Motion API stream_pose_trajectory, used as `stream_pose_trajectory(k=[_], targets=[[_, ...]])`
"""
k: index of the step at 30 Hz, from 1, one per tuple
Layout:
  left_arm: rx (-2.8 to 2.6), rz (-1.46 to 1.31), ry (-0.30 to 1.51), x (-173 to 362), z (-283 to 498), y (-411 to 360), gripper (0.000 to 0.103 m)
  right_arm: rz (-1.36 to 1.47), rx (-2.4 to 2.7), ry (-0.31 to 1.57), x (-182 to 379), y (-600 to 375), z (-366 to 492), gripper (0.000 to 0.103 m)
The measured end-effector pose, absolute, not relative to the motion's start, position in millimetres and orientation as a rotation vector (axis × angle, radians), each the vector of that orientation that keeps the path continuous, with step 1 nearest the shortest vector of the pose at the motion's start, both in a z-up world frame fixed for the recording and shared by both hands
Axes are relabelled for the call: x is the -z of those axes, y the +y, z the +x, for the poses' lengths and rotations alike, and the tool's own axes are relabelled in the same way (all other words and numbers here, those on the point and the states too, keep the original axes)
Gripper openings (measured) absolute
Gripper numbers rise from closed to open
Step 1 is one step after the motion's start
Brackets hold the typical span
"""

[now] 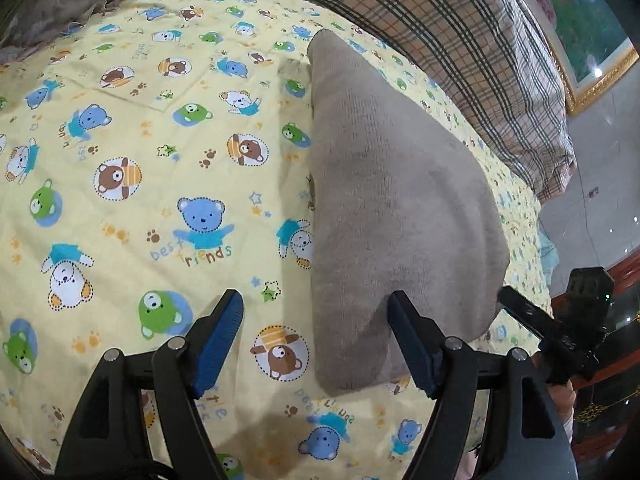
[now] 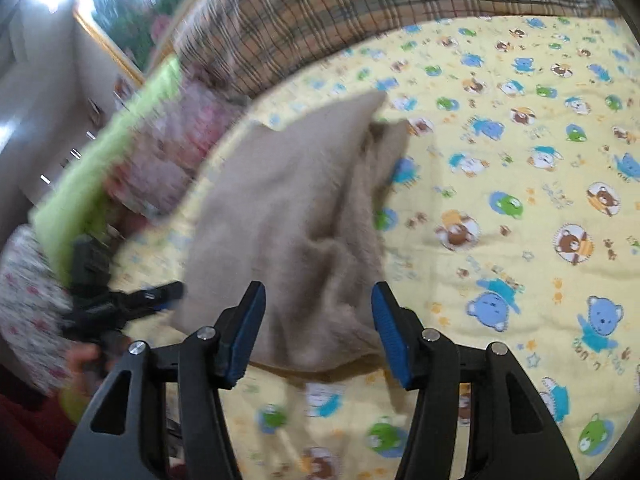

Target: Fold small clothes

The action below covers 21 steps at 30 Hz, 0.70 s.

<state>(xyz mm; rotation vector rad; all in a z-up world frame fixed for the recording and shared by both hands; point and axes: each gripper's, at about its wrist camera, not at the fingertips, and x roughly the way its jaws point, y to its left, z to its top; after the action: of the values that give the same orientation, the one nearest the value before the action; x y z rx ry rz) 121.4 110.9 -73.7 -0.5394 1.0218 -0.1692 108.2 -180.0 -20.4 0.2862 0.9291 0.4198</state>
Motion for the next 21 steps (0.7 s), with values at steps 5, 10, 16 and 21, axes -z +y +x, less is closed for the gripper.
stream_pose_trajectory(k=[5,10,16,21], targets=[[0.138,-0.512,1.036,74.9,127.3,104.6,0.077,0.277,-0.41,0.955,30.5,-179.3,115.4,0.026],[0.107,-0.48,1.05,73.5,130.5,100.8,0.077,0.236,-0.432,0.924,9.0,-169.7,105.4,0.01],[0.107,-0.447,1.06,79.3,133.4,94.6,0.079,0.354,-0.325,0.954,27.6,-210.9,92.2,0.007],[0.103,-0.448,1.052,72.0,132.5,94.7,0.078,0.391,-0.306,0.975,43.5,-210.0,88.1,0.011]])
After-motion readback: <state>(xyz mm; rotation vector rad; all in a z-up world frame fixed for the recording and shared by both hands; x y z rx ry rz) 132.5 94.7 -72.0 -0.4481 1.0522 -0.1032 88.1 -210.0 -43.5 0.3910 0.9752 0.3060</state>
